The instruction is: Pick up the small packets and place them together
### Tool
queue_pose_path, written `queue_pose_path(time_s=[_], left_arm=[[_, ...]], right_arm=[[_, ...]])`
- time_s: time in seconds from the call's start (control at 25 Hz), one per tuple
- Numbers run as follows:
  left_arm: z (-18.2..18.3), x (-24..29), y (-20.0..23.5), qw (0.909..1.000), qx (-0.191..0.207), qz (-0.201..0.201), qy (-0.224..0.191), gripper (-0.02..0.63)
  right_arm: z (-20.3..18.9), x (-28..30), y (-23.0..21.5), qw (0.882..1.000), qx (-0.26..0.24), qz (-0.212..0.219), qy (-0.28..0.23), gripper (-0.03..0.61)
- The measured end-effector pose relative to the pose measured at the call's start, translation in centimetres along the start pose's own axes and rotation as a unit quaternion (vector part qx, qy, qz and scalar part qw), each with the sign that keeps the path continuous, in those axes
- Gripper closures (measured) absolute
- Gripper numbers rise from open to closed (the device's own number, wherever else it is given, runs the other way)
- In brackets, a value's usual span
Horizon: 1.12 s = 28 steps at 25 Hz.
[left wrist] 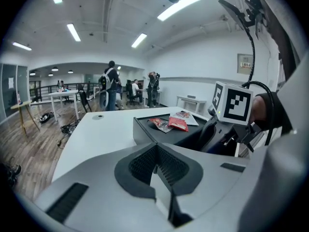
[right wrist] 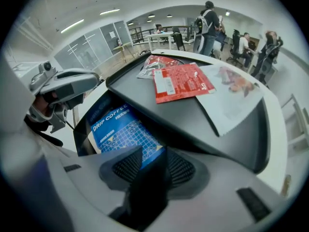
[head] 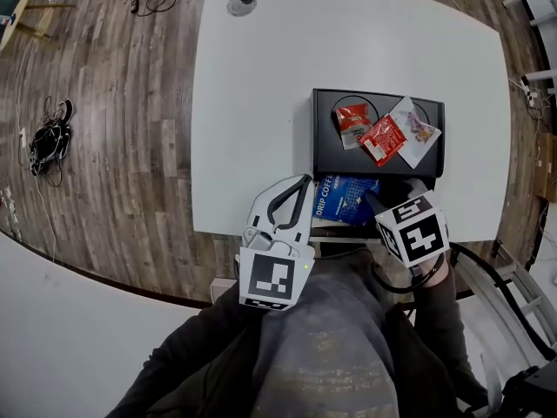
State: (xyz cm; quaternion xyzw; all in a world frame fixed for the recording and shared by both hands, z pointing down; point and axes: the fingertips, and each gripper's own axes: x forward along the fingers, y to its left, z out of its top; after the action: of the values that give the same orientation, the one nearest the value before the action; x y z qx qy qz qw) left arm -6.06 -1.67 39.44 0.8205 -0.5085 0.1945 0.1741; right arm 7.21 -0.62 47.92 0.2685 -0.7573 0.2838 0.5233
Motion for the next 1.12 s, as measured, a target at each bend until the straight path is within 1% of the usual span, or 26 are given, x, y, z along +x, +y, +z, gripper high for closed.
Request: queue_pose_path(time_s=[0.04,0.12,0.2,0.36,0.48,0.68,0.76,0.84,1.12], left_arm=[[-0.1,0.0,-0.1,1.0,0.009,-0.001,0.004,0.611],[-0.4,0.0,-0.2,0.9998,0.014,-0.005,0.012,0.611],[-0.7,0.1,-0.3,0.9997,0.01,-0.009,0.019,0.611],[-0.8,0.0,-0.4,0.9997,0.009,-0.011,0.02,0.611],[-0.7,0.1,-0.5,0.9998,0.007,-0.011,0.018,0.611],[-0.7,0.4,-0.7,0.9997,0.01,-0.014,0.015,0.611],[-0.7,0.5,-0.9,0.9997,0.011,-0.017,0.014,0.611],[-0.5,0.4,-0.9,0.9997,0.011,-0.017,0.013,0.611],[-0.4,0.3,-0.7,0.9998,0.008,-0.016,0.012,0.611]], right_arm=[[0.0,0.0,0.1,1.0,-0.005,0.001,-0.002,0.417],[0.2,0.0,0.6,1.0,-0.013,0.011,-0.011,0.419],[0.7,0.0,1.6,0.999,-0.012,0.03,-0.023,0.466],[1.2,0.1,2.8,0.998,-0.024,0.045,-0.031,0.471],[0.9,0.0,2.7,0.998,-0.008,0.054,-0.029,0.471],[0.6,-0.3,1.0,0.999,0.018,0.023,-0.024,0.465],[0.5,-0.3,0.5,0.999,0.025,0.016,-0.022,0.437],[0.4,-0.3,0.3,0.999,0.03,0.013,-0.019,0.426],[0.3,0.0,0.1,0.998,0.052,0.016,-0.012,0.428]])
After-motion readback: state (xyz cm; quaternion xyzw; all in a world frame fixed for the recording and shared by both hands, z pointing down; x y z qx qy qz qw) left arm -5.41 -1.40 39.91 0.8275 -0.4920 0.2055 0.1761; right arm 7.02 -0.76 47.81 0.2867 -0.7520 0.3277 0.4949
